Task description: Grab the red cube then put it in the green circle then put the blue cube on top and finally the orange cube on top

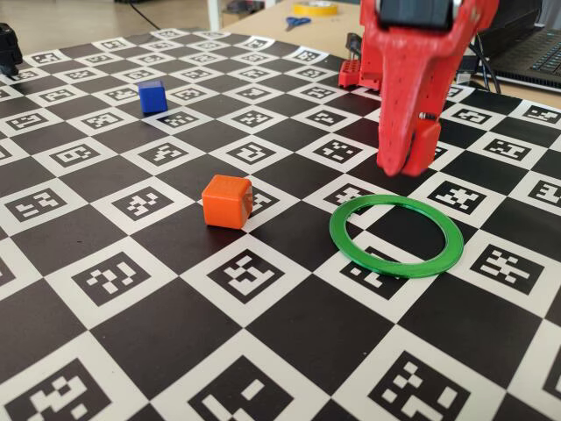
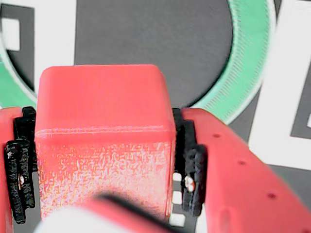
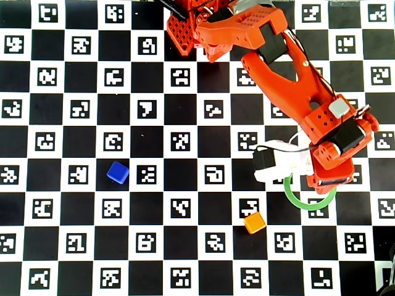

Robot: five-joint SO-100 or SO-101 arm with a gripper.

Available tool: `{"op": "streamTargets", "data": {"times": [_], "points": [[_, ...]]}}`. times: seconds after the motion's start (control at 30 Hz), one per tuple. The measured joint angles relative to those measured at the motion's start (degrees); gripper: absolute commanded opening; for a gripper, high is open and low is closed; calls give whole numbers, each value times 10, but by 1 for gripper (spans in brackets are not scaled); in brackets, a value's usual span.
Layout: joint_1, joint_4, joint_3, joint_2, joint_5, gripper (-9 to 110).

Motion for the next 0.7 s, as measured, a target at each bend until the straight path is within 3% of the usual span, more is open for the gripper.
{"op": "streamTargets", "data": {"times": [0.7], "points": [[-7, -48, 0, -64, 14, 0]]}}
